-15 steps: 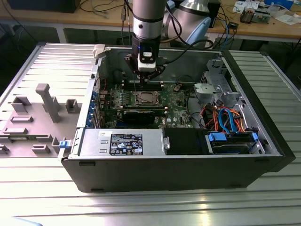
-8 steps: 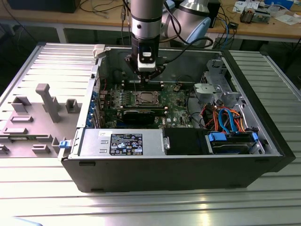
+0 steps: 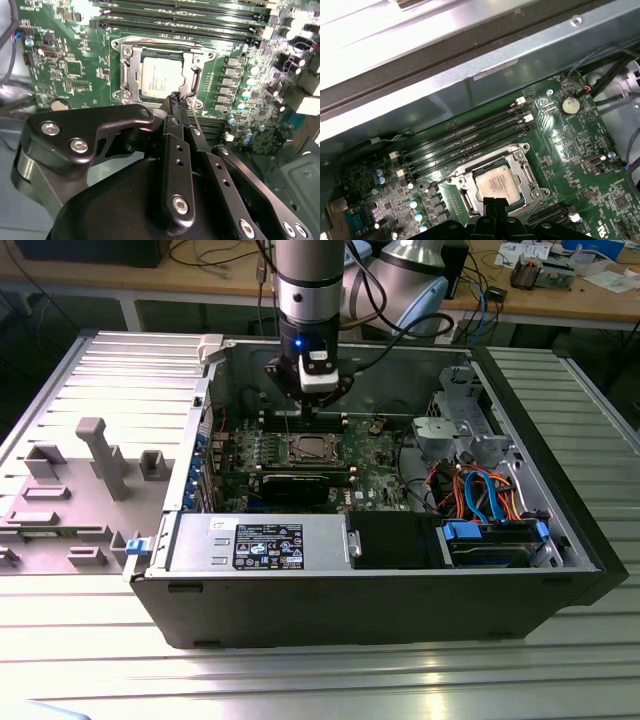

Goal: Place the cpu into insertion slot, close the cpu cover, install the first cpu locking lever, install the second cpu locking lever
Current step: 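Install the first cpu locking lever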

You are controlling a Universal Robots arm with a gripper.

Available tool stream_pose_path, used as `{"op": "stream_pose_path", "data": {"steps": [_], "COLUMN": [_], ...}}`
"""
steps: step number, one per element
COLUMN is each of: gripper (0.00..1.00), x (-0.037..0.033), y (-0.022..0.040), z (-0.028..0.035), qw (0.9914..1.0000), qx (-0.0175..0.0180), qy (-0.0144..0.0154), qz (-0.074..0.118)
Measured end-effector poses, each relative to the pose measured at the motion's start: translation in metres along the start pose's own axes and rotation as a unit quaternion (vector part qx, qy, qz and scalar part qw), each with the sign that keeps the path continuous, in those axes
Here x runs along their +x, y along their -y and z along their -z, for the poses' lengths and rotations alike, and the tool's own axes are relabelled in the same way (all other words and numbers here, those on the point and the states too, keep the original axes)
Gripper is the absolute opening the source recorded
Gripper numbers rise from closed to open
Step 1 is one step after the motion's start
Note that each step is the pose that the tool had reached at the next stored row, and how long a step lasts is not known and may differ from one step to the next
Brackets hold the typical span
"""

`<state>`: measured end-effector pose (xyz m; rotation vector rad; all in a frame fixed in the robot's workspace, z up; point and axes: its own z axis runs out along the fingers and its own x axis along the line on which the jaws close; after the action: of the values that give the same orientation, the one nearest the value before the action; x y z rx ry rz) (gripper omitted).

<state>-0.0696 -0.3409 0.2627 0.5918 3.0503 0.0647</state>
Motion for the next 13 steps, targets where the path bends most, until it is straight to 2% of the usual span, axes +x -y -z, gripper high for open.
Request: {"op": "stream_pose_path", "data": {"steps": [4,9,13], "gripper": [0.11,0.11,0.11], "x": [0.0000,0.0000,0.0000], "y": [0.0000,0.0000,0.0000], "z": [-0.0002,-0.0003,-0.0003], "qw": [0.99961,0.99807,0.99756], "qx": [-0.0007,-0.0016,-0.0018], "qy": [-0.0013,-0.0029,-0.0033], "qz": [0.028,0.062,0.070]}}
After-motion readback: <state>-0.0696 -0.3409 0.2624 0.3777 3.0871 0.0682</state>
